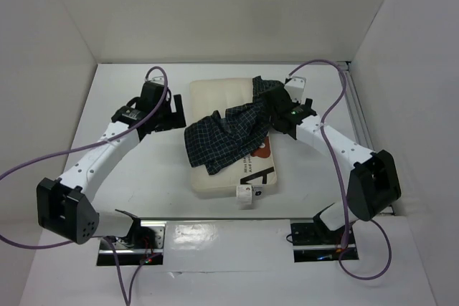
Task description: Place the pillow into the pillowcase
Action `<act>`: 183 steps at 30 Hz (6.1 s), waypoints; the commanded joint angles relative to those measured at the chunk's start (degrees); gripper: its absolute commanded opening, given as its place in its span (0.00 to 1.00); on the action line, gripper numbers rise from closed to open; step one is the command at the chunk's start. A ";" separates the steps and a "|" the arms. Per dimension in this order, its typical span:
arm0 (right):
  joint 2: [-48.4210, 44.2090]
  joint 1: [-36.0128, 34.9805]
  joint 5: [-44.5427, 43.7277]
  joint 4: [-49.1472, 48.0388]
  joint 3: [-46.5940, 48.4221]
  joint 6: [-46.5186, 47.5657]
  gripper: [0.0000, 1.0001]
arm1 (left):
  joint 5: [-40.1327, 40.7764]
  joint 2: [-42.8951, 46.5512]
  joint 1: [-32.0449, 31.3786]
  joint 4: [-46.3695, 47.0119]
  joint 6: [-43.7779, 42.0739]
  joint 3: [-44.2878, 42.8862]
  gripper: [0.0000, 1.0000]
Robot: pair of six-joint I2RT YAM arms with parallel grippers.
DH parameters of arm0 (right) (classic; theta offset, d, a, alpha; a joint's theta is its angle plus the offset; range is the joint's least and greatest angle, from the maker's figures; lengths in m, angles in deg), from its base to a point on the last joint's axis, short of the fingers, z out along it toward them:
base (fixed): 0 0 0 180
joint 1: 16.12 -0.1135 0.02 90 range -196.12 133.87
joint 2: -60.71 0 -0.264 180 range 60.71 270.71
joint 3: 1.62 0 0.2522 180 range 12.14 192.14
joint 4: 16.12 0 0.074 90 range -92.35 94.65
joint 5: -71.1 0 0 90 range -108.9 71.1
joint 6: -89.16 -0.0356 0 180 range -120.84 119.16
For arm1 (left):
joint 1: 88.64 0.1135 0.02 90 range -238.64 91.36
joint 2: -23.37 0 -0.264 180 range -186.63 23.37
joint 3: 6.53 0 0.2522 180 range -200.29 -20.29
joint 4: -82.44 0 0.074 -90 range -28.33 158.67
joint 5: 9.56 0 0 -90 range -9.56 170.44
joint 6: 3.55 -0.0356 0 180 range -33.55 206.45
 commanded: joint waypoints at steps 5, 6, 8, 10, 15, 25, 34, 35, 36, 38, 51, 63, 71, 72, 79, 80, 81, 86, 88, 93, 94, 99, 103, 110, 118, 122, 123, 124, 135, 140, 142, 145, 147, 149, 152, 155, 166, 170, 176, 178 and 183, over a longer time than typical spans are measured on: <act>-1.67 -1.77 0.25 0.94 -0.78 -2.13 1.00 | -9.54 -0.44 -0.70 1.81 2.34 -0.26 0.98; -1.67 -1.77 1.56 0.94 -0.78 -2.13 1.00 | -9.54 -1.13 -1.40 1.81 2.34 -0.26 0.98; -1.67 -1.77 3.41 0.25 -0.78 -1.26 1.00 | -10.41 -1.14 -1.41 1.81 3.22 -0.26 0.97; -1.67 -1.77 7.62 -1.42 -0.78 1.37 1.00 | -10.42 -2.28 -1.41 1.81 3.83 -0.26 0.96; -2.20 -1.77 17.55 -2.75 -0.09 4.19 1.00 | -14.62 -2.29 -1.94 1.10 4.36 2.72 0.96; -0.18 -1.87 32.41 -0.90 5.55 8.85 1.00 | -20.69 0.72 -2.46 8.91 4.89 9.76 1.00; 8.79 -1.16 40.86 -5.72 10.12 7.10 0.73 | -26.05 -8.52 -2.46 13.14 6.74 7.84 0.47; 8.79 -1.16 41.82 -6.78 10.12 6.40 0.60 | -27.46 -8.52 -2.46 13.14 6.04 6.87 0.20; 8.27 -0.46 44.26 -7.49 10.12 6.39 0.51 | -27.47 -8.52 -1.86 12.62 5.51 5.82 0.04; 8.26 -0.45 45.34 -8.20 11.16 6.92 0.31 | -27.47 -8.52 -1.15 8.15 4.02 2.92 0.00; 23.72 -2.03 55.09 -8.08 54.13 11.14 0.00 | -33.26 -8.07 26.87 -4.51 5.60 -46.00 0.00; 45.71 -4.67 73.03 -11.40 73.85 5.94 0.62 | -40.03 3.67 38.49 -7.96 2.87 -41.17 0.00; 16.82 -3.62 37.74 1.11 29.67 9.39 1.00 | -29.08 18.89 30.94 0.39 10.78 0.60 0.00; 11.83 -3.62 31.87 2.77 22.67 7.64 1.00 | -27.31 19.42 29.37 0.40 10.78 4.54 0.00; -1.49 -1.16 36.10 5.27 -6.55 -1.59 1.00 | -22.55 19.43 25.49 -0.13 11.21 12.40 0.00; -1.50 -1.16 37.59 2.21 -9.11 -2.65 1.00 | -22.55 19.43 25.48 0.48 11.22 12.92 0.00; -1.50 -1.16 39.17 0.61 -11.13 -3.18 0.95 | -22.55 19.43 24.01 0.49 11.22 12.93 0.00; -3.69 0.32 31.49 3.19 -12.83 -6.51 0.00 | -21.76 18.20 20.04 0.49 9.38 11.26 0.00; -5.70 2.26 21.85 6.81 -9.94 -9.14 0.00 | -21.76 16.62 17.16 -0.39 9.37 10.64 0.00; -12.39 11.75 9.15 16.22 -3.78 -12.42 0.00 | -22.89 13.11 8.63 0.92 10.17 10.64 0.00; -12.92 12.81 7.65 17.28 -3.07 -13.11 0.00 | -23.42 12.05 6.70 1.54 10.17 10.64 0.00; -11.89 17.21 13.16 13.51 -0.10 -4.62 0.64 | -28.50 3.71 -8.16 4.00 5.81 6.61 0.00; -10.37 11.97 19.40 9.14 2.73 0.41 0.97 | -33.58 -11.30 -10.64 -4.66 -2.12 -3.22 0.60; -3.09 -3.51 22.83 6.50 6.78 5.86 1.00 | -15.87 -7.04 -2.49 -11.20 3.04 -4.48 0.78; 6.05 -17.58 39.70 -2.12 4.84 4.99 1.00 | -8.40 1.75 15.27 -11.83 13.59 13.24 0.80; 12.90 -20.66 41.38 -2.13 4.23 3.49 1.00 | -12.61 3.17 17.75 -4.10 11.31 21.01 0.85; 13.61 -20.67 42.08 -3.70 4.23 2.97 1.00 | -13.66 1.43 17.75 -4.08 11.31 21.01 0.85; 14.14 -21.19 42.61 -4.32 3.53 2.97 1.00 | -14.19 0.63 17.75 -4.78 12.09 21.01 0.85; 18.98 -21.72 45.61 -6.53 3.52 2.44 0.55 | -7.69 -5.79 20.38 -1.01 19.48 26.81 0.89; 18.29 -22.25 43.42 -5.48 3.52 2.44 0.12 | -11.46 -10.71 21.52 3.91 18.96 26.73 0.71; 17.76 -22.25 42.54 -4.78 3.52 2.44 0.06 | -13.14 -11.34 21.53 4.53 18.26 25.77 0.25; 15.48 -22.25 40.43 -2.32 4.22 2.96 0.00 | -17.00 -10.91 21.53 2.08 16.07 22.79 0.00; 14.16 -22.77 38.93 0.66 5.45 3.49 0.00 | -18.14 -5.75 21.01 -1.68 15.45 20.76 0.00; 11.87 -23.39 35.16 3.92 8.70 4.80 0.00 | -19.38 -0.73 20.39 -3.98 13.86 16.46 0.00; 8.28 -24.00 29.29 11.82 15.27 5.95 0.00 | -19.38 7.98 20.39 -9.60 11.67 6.72 0.00; 4.24 -24.01 24.10 18.16 21.95 7.09 0.00 | -17.02 10.89 20.39 -15.83 9.56 -7.56 0.00; -4.84 -26.82 20.91 31.96 42.89 10.79 0.00 | -18.68 16.43 22.14 -21.13 6.83 -39.27 0.00; -3.17 -26.82 18.28 33.11 48.25 11.31 0.00 | -18.15 15.57 22.14 -21.66 6.83 -43.06 0.00; 15.77 -24.29 3.68 24.37 64.21 25.33 0.00 | -20.08 1.28 24.50 -17.88 3.93 -51.19 0.00; 18.34 -20.69 4.99 19.42 67.30 26.94 0.00 | -22.87 -1.38 26.08 -17.88 2.44 -56.28 0.00; 27.42 -10.75 18.61 -6.33 73.51 31.35 0.00 | -33.34 -18.50 32.68 -17.36 2.34 -71.95 0.00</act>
